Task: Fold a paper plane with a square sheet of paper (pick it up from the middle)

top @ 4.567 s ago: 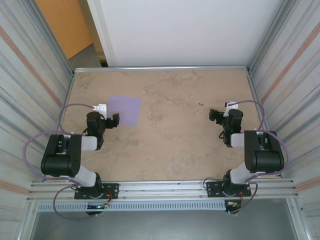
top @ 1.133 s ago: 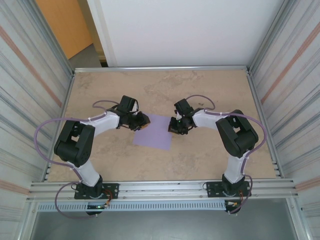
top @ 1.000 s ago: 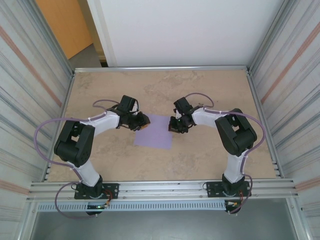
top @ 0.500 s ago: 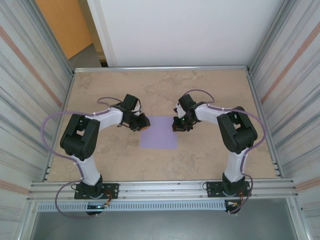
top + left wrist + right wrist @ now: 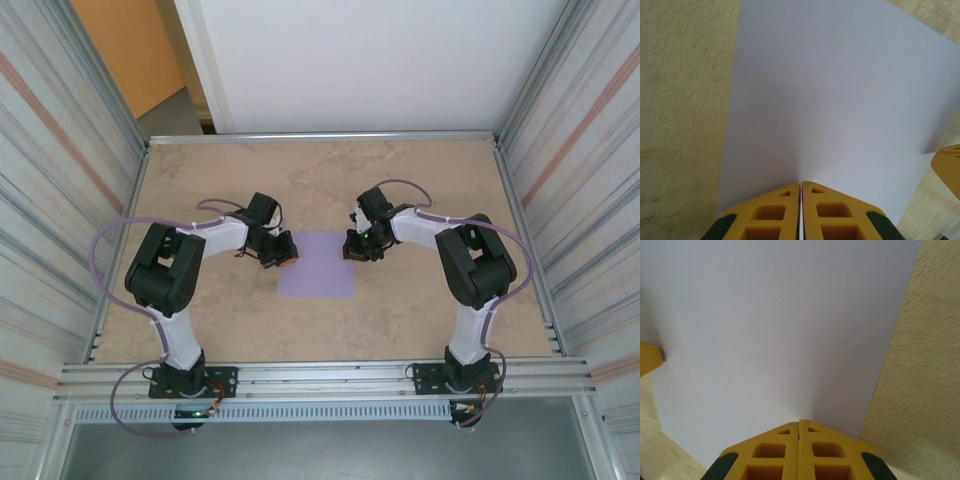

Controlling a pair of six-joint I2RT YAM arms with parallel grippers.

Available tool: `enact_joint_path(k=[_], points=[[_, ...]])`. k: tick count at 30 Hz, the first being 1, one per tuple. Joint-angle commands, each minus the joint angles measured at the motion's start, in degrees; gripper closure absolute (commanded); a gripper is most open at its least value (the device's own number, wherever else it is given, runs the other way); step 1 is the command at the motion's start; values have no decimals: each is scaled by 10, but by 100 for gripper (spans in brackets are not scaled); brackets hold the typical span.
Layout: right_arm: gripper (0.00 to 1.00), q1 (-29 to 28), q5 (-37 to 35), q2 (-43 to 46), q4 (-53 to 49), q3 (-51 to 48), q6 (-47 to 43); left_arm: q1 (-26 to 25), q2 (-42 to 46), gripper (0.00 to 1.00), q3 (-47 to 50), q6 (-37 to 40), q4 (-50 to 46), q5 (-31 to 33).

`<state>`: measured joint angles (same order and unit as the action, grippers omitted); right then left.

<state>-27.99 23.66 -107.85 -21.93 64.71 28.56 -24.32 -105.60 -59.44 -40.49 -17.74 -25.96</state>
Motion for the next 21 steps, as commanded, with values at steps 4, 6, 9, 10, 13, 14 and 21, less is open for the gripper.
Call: enact_joint_path(k=[4,6,9,10,13,14,21], points=[[93,3,3,-11,1,-8,27,1,-14,91,21,-11,8,-1],[93,3,2,-16,1,-9,28,1,-17,91,26,-13,13,-2],[93,2,2,-25,1,-9,29,-1,-21,91,32,-16,17,-2],[93,2,1,-28,0,-8,30,-1,-23,91,34,-18,18,-2],[93,2,-4,-35,0,-6,31,-3,-23,91,40,-25,23,1],[93,3,-5,-37,0,-4,32,-4,-22,91,42,-28,27,2],[93,1,5,-49,16,2,40,-10,-19,90,53,-45,48,1]])
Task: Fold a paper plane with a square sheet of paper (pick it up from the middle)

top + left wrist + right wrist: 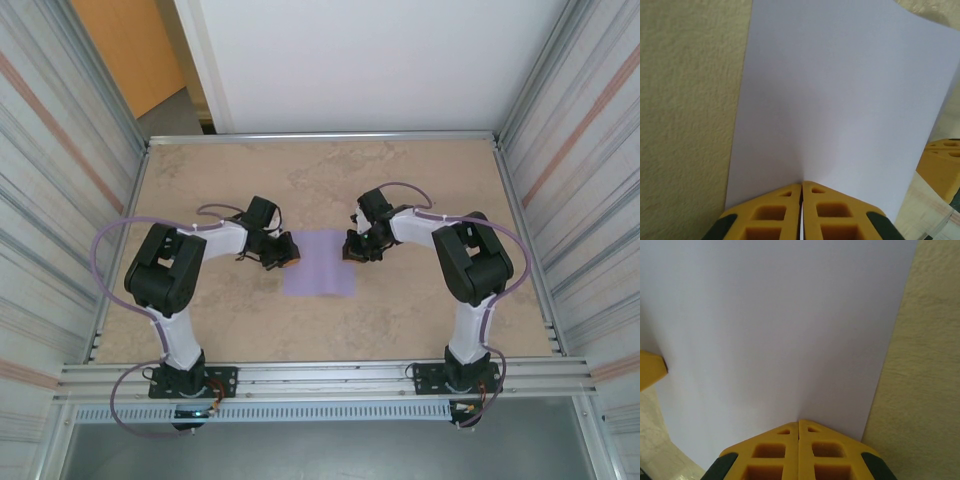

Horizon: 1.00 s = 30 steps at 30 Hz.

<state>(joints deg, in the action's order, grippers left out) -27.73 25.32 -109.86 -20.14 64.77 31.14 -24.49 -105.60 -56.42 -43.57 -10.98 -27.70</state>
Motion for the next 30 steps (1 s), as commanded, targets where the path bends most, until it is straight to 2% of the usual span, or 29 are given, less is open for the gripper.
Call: enact_joint_path(k=[1,7,12,17,20,26,30], points=[[93,-1,-10,-30,3,3,16,-8,-18,90,25,-18,-16,19],[93,-3,8,-35,27,8,29,-8,-2,86,43,-37,20,19],[92,-6,18,-46,33,18,32,-8,-14,81,65,-55,83,-19],[93,-6,18,-50,37,20,35,-7,-6,75,89,-71,126,-29],[93,-5,17,-52,38,22,35,-5,7,66,99,-68,137,-29],[92,-6,9,-53,37,22,38,-1,17,38,120,-70,165,-43],[92,-18,8,-56,32,30,36,-1,15,31,124,-69,182,-56]])
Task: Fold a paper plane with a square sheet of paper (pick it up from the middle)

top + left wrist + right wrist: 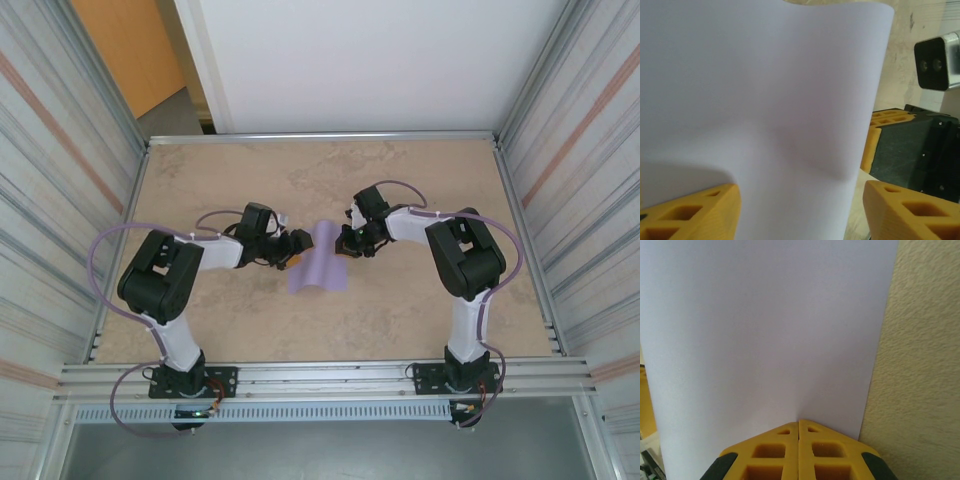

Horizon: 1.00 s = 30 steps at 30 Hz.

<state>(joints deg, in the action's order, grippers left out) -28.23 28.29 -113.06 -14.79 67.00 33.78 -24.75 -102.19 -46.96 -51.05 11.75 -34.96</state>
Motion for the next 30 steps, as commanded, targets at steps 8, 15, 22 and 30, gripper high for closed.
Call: enact_joint_path(k=[8,15,22,30], points=[[92,-37,-9,-29,-4,17,33,0,-18,29,22,29,-62,17],[92,-51,4,-40,10,24,51,-6,-18,29,3,59,-99,24],[92,-51,15,-42,16,26,57,-7,-23,32,-16,88,-126,21],[92,-37,48,-40,46,14,75,-5,-22,48,-50,127,-149,10]])
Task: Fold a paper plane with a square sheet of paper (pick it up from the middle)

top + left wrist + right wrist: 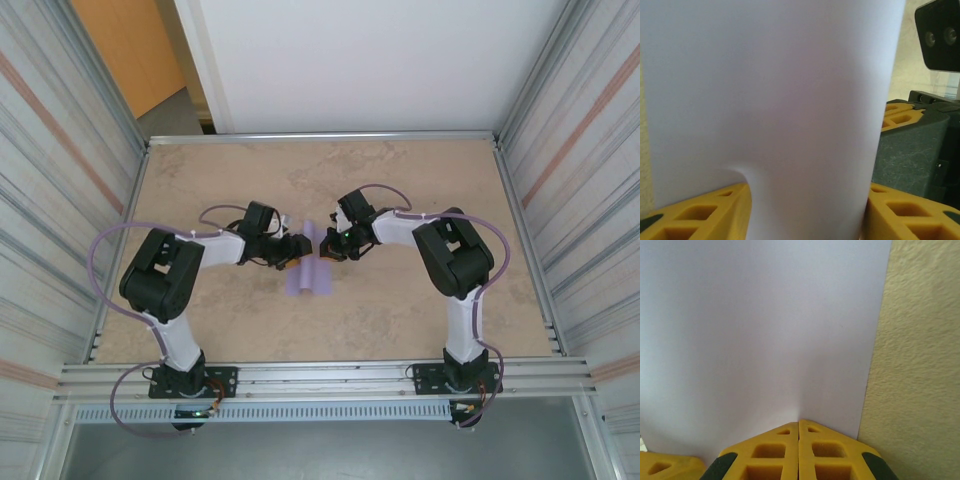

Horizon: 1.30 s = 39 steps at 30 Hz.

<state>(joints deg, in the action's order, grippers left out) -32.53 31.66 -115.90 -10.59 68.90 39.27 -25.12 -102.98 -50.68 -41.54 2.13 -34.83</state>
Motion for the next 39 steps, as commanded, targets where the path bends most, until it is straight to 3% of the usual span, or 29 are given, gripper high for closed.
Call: enact_joint_path(k=[1,9,16,22,32,39], points=[[92,11,18,-7,10,-9,24,-2,-16,51,-18,34,-52,5],[85,59,45,64,52,-56,16,15,4,73,-25,36,-24,-26],[60,124,135,145,161,-115,33,40,88,76,-18,9,19,-89],[39,130,203,161,257,-123,95,66,135,77,-11,-41,89,-162],[32,97,256,141,273,-86,104,72,147,77,-10,-75,138,-209],[40,102,279,142,320,-90,137,73,139,78,-8,-71,129,-209]])
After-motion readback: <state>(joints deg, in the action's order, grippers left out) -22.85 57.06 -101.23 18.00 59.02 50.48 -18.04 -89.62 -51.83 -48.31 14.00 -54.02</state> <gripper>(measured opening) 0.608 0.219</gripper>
